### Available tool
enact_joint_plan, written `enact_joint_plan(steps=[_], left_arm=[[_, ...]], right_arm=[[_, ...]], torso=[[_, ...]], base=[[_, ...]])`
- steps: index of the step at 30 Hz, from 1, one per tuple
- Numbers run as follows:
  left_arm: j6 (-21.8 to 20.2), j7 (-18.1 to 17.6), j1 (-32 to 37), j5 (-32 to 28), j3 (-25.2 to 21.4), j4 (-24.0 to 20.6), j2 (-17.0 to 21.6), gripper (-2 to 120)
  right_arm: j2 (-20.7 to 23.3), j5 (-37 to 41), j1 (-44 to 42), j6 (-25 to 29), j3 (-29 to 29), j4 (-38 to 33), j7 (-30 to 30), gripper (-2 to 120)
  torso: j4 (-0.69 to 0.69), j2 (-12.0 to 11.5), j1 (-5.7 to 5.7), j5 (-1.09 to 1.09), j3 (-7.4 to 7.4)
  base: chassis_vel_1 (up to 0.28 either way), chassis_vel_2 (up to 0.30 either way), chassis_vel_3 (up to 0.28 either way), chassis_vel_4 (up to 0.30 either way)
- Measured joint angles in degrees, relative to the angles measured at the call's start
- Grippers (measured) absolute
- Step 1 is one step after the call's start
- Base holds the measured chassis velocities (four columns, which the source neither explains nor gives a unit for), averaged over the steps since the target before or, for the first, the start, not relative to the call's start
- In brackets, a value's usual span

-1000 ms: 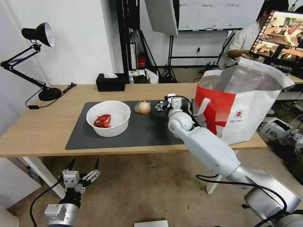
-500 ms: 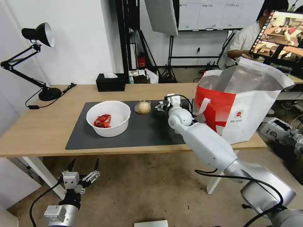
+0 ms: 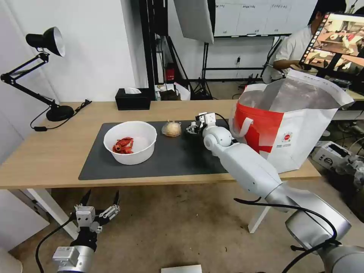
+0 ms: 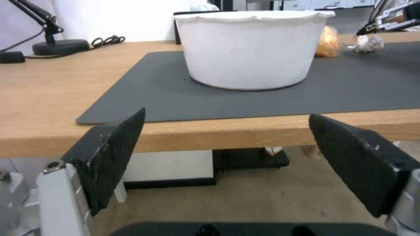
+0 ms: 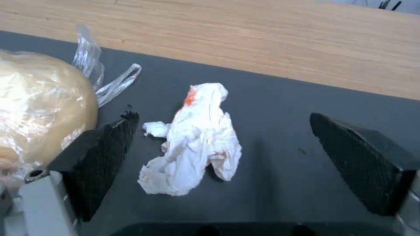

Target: Pick up the trash from the table and place it into the takeout bag.

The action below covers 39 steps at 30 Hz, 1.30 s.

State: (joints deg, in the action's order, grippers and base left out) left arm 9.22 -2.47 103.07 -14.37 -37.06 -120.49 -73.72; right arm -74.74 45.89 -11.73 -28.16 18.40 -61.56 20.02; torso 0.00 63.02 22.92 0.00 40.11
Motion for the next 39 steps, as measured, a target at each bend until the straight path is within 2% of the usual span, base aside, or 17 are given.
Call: enact_joint_plan(steps=[12,24,27,34,39], left_arm=[[0.00,-0.01,-0.02,-0.01,0.00,0.15,0.10,100],[0.00,-0.02,0.09,-0.01,0.17,0.19,0.03,100],[0.00,-0.02,0.12,-0.01,0.16,0.18,0.04,100],[0.41,-0.02,0.47,0.10,-0.04,0.38,-0.13,100],[0.56,-0.02,0.73,0.10,-0.22,0.38,-0.14,100]], right_arm=[[-1.93,-2.98,1.88,-0.20,-0.04,4.57,-4.41,100],[-3.25,-3.99,2.73,-0.09,0.04,7.18,-6.04,100],[-3.46,-4.00,2.73,-0.05,-0.03,7.37,-6.13,99],[-4.17,-4.39,2.16,0.08,-0.95,8.01,-6.10,86],[-4.30,-4.51,1.69,0.13,-1.21,8.08,-5.98,86]], torso=[[0.00,0.00,0.00,0.00,0.00],[0.00,0.00,0.00,0.00,0.00],[0.00,0.00,0.00,0.00,0.00],[0.00,0.00,0.00,0.00,0.00],[0.00,0.00,0.00,0.00,0.00]], base=[[0.000,0.000,0.000,0.000],[0.000,0.000,0.000,0.000],[0.000,0.000,0.000,0.000],[0.000,0.000,0.000,0.000],[0.000,0.000,0.000,0.000]])
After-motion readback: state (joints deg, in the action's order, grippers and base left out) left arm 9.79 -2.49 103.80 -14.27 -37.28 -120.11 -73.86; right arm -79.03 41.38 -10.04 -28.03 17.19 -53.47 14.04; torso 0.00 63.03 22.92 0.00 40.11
